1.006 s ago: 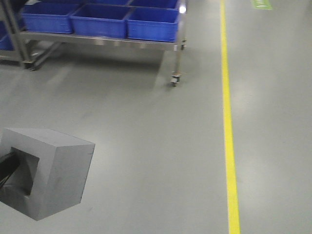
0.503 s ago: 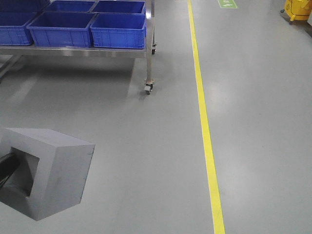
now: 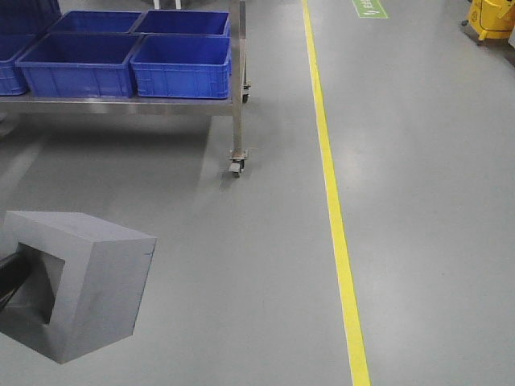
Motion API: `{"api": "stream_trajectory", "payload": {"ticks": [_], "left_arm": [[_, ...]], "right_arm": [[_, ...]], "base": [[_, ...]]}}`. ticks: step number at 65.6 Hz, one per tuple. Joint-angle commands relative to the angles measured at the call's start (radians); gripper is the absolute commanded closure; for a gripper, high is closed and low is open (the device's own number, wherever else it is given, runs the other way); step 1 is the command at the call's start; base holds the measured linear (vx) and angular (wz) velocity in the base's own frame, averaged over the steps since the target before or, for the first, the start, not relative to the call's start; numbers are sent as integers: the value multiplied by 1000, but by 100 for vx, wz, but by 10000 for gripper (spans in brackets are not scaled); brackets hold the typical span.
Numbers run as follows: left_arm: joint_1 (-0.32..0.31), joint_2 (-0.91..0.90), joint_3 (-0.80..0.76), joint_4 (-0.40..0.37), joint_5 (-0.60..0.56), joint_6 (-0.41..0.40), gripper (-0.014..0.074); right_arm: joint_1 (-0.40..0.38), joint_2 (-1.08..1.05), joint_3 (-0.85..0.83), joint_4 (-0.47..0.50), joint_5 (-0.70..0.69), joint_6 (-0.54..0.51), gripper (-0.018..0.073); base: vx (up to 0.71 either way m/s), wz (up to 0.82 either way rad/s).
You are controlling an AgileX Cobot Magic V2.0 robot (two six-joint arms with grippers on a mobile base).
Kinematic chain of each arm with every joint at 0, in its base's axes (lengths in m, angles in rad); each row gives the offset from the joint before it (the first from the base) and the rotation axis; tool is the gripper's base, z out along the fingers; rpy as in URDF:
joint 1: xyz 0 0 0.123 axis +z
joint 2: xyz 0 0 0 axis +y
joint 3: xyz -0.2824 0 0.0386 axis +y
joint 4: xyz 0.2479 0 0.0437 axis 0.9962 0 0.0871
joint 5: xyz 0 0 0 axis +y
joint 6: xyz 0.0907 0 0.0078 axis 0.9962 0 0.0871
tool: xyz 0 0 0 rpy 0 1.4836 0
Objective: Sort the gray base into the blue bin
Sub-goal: 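Drive the base away from the table, turning into the bin aisle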
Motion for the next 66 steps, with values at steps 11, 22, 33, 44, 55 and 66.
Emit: {"api": "stream_trajectory", "payload": {"ticks": [11,22,33,44,55,66], "left_arm": [[-7,-1,-30,-9,-105,-7,602],[-7,-1,-30,-9,-105,-7,602],[-7,-1,-30,-9,-105,-7,602],[-7,-1,-30,-9,-105,-7,602],[-7,-1,-30,-9,-105,-7,602],[-7,-1,-30,-9,-105,-7,602]], "right_arm": [[-5,-12,14,-6,-75,-5,568],[-5,-12,14,-6,-75,-5,568],[-5,-12,14,-6,-75,-5,568],[-5,-12,14,-6,-75,-5,568],[-5,-12,14,-6,-75,-5,568],[-5,-12,14,-6,-75,-5,568]], "base": [[39,-8],[40,-8],[41,-7],[42,-2],[43,3],[43,9]]}}
